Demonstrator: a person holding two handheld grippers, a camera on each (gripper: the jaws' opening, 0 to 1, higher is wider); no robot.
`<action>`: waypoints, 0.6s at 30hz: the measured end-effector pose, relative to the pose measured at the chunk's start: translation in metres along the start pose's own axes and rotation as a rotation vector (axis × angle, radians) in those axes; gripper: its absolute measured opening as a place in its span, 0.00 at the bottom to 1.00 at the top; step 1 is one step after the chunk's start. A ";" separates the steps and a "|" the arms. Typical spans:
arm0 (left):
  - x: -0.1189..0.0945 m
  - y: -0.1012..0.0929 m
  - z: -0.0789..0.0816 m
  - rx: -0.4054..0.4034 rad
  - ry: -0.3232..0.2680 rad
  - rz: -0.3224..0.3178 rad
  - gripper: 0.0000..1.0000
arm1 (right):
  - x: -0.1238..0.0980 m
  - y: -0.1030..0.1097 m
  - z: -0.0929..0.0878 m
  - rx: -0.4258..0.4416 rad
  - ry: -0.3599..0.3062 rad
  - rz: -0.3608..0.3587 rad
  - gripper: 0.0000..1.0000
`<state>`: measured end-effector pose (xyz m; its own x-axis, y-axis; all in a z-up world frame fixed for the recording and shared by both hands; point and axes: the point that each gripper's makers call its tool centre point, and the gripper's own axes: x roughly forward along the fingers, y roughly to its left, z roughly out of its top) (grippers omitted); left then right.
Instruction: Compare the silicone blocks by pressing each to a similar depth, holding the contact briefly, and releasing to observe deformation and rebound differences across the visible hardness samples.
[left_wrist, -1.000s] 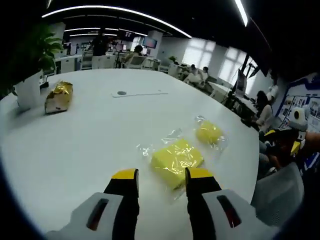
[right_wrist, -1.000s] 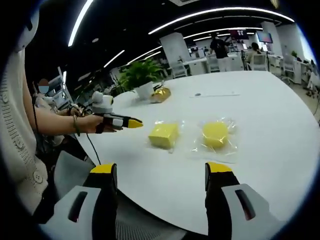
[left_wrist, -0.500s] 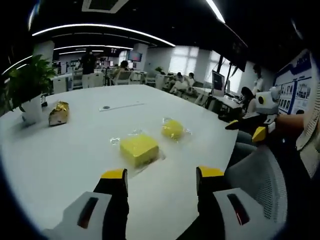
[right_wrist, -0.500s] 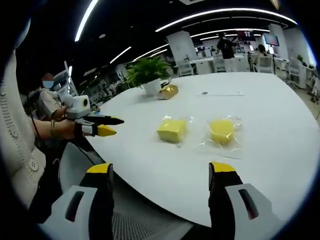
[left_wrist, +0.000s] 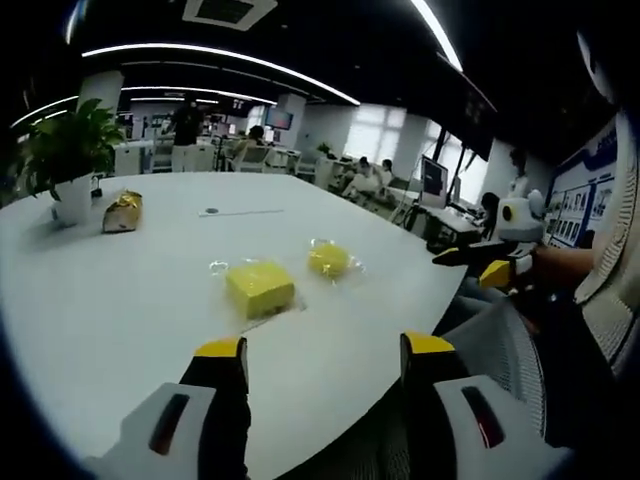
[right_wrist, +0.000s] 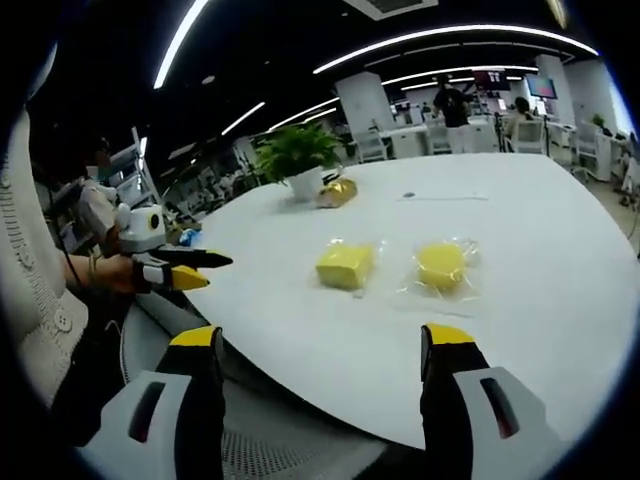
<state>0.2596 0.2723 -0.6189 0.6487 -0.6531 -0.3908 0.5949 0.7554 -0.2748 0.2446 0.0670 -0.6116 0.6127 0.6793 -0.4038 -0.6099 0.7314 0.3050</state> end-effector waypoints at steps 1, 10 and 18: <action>0.000 0.001 0.000 0.002 0.001 0.001 0.62 | 0.000 0.000 0.001 0.001 -0.003 0.000 0.75; 0.003 -0.003 0.000 0.020 0.020 -0.017 0.63 | 0.001 -0.008 0.003 0.013 -0.016 -0.012 0.75; 0.016 -0.022 0.010 0.058 0.034 -0.079 0.54 | 0.005 -0.010 -0.006 0.013 0.020 -0.007 0.73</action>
<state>0.2617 0.2452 -0.6100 0.5826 -0.7076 -0.3998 0.6708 0.6964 -0.2550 0.2513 0.0625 -0.6217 0.6072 0.6727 -0.4228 -0.5985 0.7373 0.3135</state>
